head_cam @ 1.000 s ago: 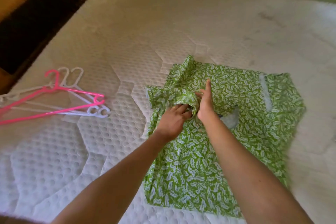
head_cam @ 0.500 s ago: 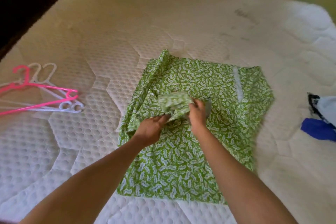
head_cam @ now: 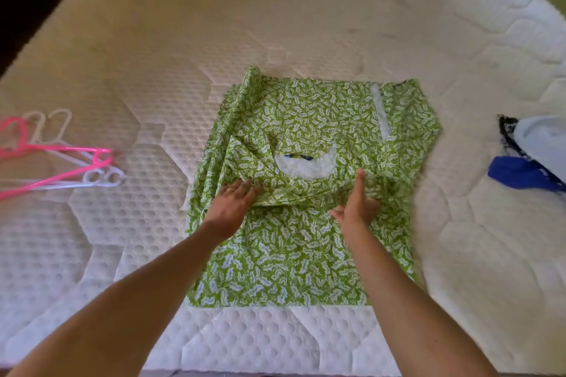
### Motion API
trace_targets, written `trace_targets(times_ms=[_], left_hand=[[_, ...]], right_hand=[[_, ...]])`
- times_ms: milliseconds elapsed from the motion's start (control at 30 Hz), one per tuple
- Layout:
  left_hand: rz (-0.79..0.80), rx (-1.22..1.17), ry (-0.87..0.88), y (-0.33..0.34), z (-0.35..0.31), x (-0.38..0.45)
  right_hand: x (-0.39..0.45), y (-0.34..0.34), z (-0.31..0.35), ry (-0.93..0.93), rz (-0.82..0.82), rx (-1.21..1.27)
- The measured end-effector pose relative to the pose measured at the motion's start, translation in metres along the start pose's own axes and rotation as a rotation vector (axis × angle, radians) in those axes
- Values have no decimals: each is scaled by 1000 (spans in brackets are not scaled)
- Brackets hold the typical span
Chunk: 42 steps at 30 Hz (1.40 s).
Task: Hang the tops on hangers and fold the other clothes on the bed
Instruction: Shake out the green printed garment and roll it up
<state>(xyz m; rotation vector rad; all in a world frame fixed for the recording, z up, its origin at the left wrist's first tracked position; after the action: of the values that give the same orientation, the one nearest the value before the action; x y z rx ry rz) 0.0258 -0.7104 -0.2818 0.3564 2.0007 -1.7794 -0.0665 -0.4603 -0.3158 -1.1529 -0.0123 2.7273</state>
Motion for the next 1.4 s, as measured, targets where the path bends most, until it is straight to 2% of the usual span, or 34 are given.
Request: trace_targets(times_ms=[67, 133, 167, 200, 267, 300, 333, 400, 433, 500, 567, 667, 733, 800, 867, 933, 967, 1000, 1067, 1100, 1133, 1167, 1233, 1267, 1300, 1333, 1400], left_hand=[[30, 63, 64, 6, -2, -3], [64, 115, 119, 11, -4, -6], [77, 126, 135, 14, -4, -7], [81, 125, 146, 18, -6, -8], [66, 114, 173, 25, -9, -9], [63, 113, 186, 28, -12, -8], [69, 113, 195, 29, -15, -6], [92, 92, 173, 30, -20, 0], [98, 61, 145, 29, -21, 2], [124, -46, 76, 25, -24, 5], [142, -137, -9, 23, -23, 5], [110, -186, -94, 18, -17, 5], [98, -194, -101, 18, -13, 4], [97, -182, -87, 18, -12, -1], [104, -140, -59, 20, -17, -6], [112, -108, -43, 22, -21, -10], [107, -101, -44, 22, -22, -11], [95, -100, -53, 21, -22, -12], [64, -119, -82, 19, -19, -12], [48, -134, -91, 17, -16, -12], [35, -144, -90, 15, -17, -11], [29, -144, -80, 14, -17, -12], [39, -125, -48, 15, -22, -14], [55, -107, -35, 17, -25, -15], [78, -75, -23, 22, -28, -16], [108, -23, -14, 28, -31, -17], [154, 76, -3, 38, -34, -19]], right_hand=[[13, -3, 7, 84, 47, -79], [20, -10, 11, 130, 74, -56], [20, -17, 16, 94, 55, -100], [18, -25, 26, -21, 14, -218], [1, -20, 56, -445, -53, -713], [-12, -4, 61, -670, -13, -978], [-19, 18, 57, -813, 99, -1212], [-14, 52, 39, -820, 319, -1584], [-7, 63, 36, -765, 363, -1721], [-1, 74, 47, -661, 329, -1888], [-12, 76, 68, -675, 236, -1916], [-39, 60, 90, -903, 90, -1764], [-59, 34, 81, -1074, 36, -1643], [-76, 2, 50, -1132, 30, -1608], [-78, -25, 14, -1021, 39, -1690], [-67, -47, -10, -777, 80, -1718], [-60, -54, -14, -666, 150, -1672], [-54, -57, -14, -562, 261, -1543], [-47, -57, -1, -355, 500, -1098], [-47, -54, 10, -303, 567, -914], [-47, -56, 28, -323, 563, -793], [-50, -60, 49, -437, 489, -771], [-59, -71, 77, -764, 249, -937], [-61, -73, 76, -834, 163, -1111], [-59, -73, 64, -794, 121, -1315], [-53, -75, 45, -675, 104, -1513], [-45, -82, 14, -457, 88, -1732]])
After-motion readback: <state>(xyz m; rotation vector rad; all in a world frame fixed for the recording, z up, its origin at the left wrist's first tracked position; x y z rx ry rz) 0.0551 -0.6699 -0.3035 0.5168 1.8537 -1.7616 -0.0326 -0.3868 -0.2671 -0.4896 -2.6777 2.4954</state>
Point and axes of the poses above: each hand's wrist, its own x-axis towards the middle knuckle, its own y-axis out of the palm, z = x × y, the point moved 9 cm from there along x, towards the middle knuckle, and after that the axes turned 11 degrees about z, right-handed, at the moved point
